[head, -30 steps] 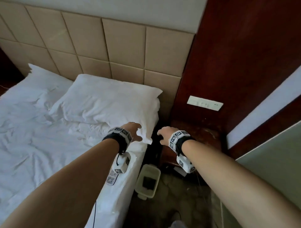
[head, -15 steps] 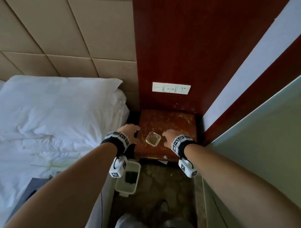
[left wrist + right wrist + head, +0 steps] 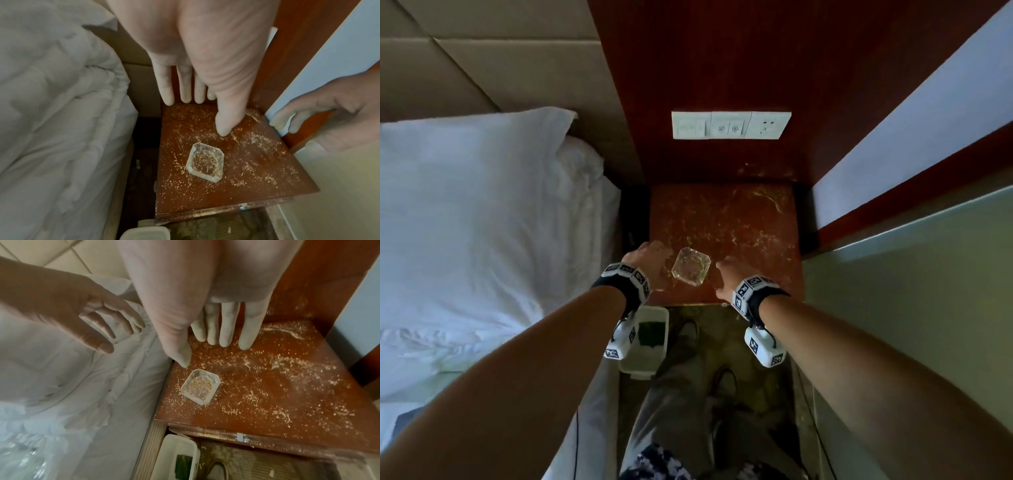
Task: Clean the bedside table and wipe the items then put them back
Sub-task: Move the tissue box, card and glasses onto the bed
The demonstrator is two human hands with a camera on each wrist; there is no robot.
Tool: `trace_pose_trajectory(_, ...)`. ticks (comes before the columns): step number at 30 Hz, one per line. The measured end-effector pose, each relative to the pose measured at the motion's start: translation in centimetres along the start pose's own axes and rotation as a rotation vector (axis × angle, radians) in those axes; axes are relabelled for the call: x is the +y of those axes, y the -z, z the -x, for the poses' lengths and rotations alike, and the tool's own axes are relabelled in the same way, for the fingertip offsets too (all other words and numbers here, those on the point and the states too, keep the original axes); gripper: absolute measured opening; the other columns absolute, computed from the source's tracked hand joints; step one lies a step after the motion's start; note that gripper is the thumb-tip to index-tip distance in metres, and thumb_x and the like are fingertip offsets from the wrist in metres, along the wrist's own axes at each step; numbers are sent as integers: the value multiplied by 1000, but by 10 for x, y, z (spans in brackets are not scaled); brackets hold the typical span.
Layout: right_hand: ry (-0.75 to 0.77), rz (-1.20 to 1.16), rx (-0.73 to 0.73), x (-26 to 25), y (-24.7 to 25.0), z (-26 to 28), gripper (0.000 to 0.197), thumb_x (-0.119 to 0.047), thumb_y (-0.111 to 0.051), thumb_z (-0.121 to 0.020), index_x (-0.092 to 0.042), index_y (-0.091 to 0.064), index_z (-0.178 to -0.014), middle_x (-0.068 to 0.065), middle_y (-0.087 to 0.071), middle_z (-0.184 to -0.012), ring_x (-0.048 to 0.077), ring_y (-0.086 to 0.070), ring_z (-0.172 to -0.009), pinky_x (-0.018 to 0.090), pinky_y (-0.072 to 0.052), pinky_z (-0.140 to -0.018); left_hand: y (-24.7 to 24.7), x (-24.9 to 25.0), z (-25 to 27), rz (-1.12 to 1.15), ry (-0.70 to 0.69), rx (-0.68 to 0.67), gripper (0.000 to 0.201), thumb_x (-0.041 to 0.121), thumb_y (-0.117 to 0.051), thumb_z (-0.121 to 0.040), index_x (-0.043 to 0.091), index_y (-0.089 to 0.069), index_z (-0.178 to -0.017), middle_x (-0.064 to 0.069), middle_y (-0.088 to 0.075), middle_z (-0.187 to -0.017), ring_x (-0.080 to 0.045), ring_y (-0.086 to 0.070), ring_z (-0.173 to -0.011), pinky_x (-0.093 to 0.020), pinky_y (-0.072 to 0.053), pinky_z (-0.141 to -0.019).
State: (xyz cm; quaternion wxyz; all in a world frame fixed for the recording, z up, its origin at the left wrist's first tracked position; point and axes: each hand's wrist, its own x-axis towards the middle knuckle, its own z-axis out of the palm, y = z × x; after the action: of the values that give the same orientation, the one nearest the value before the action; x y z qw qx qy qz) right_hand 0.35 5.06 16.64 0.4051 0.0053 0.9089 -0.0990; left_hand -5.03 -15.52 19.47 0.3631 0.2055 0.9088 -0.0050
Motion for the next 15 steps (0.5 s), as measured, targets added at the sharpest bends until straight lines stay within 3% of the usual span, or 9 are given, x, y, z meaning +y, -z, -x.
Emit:
trace_pose_trajectory(5,-90,-59,-40,1,-23,-58,75,-34,-69,-85,-15,-33,-148,6,-30,-150,31,-40,-132,44,-46,-102,-26,-20,-64,-85,-42,-64,91,33,-81,-76,21,-29,-150,-1,-28,-153,-26,-35,-136,-44,-45,-104)
trace_pose_trajectory(8,-124,-89,-47,1,-38,-86,84,-36,-72,-84,-17,-25,-151,6,-24,-152,32,-28,-139,47,-41,-107,-46,-25,-98,-121,-56,-87,98,35,-81,-76,20,-23,-153,-3,-20,-158,-28,-29,-140,-46,-40,-108)
trace_pose_trajectory(15,-139,-81,-31,3,-70,-142,105,-42,-80,-76,-16,-14,-153,5,-16,-154,32,-21,-142,48,-32,-112,-85,-25,-157,-162,-144,-107,120,41,-86,-69,18,-6,-156,-3,-5,-160,-31,-15,-147,-51,-30,-113)
